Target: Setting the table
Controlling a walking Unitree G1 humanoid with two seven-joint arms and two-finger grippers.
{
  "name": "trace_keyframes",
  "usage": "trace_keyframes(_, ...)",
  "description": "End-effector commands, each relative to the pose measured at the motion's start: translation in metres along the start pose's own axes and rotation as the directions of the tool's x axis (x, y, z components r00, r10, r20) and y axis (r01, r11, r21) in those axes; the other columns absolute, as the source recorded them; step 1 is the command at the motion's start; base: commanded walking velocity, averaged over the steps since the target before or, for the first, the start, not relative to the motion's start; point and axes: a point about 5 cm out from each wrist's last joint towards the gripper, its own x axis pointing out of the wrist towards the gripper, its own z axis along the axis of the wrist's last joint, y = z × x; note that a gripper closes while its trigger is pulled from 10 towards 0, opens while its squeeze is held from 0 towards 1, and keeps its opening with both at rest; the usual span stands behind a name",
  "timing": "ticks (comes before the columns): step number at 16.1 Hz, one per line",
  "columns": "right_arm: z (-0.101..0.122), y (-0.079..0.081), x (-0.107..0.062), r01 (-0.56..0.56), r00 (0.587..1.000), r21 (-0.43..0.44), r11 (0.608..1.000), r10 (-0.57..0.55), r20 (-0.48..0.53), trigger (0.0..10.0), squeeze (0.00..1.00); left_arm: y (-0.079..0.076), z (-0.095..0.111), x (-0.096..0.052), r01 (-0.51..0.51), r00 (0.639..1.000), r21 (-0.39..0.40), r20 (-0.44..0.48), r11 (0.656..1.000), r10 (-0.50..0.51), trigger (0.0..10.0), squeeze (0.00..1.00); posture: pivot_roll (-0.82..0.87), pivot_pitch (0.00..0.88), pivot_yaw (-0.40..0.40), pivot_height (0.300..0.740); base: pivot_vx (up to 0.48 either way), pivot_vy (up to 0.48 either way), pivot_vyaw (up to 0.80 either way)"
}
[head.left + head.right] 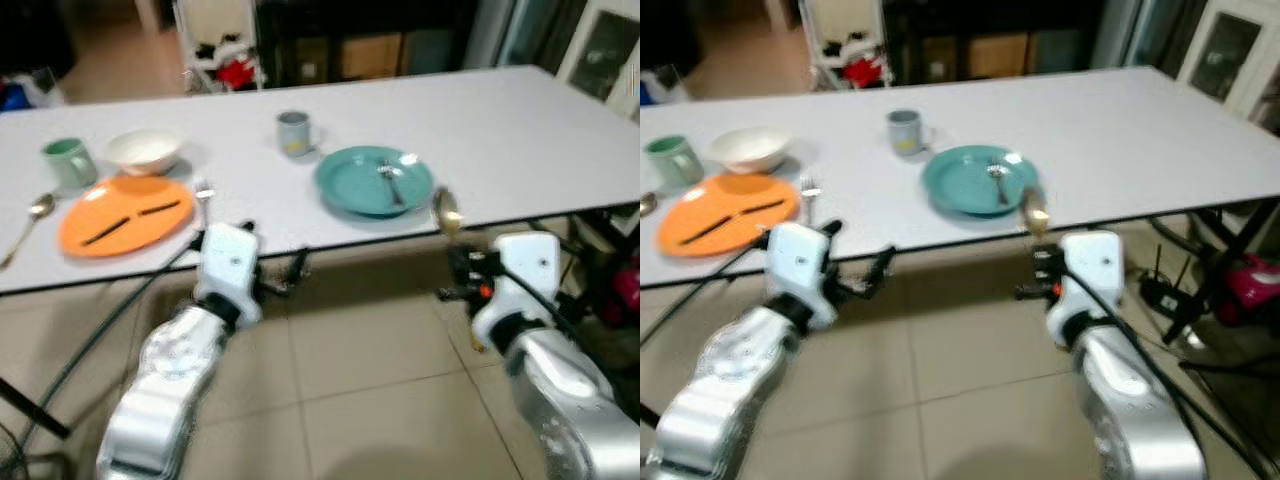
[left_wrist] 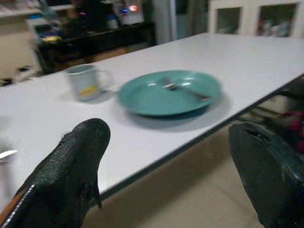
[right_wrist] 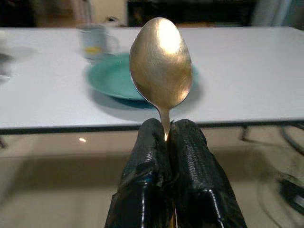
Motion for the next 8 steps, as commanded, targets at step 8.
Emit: trace_keyframes(8, 0.0059, 0.0062, 0.0012, -0.025, 0.999, 0.009, 1.0, 0.025, 0.03, 10.0, 0.0, 0.0056, 0.004, -0.0032, -0.014, 1.0, 0.025, 0.011, 1.0, 0.013, 10.0, 0.0, 0.05, 0.0, 0.038, 0.74, 0.322, 0.0, 0.0)
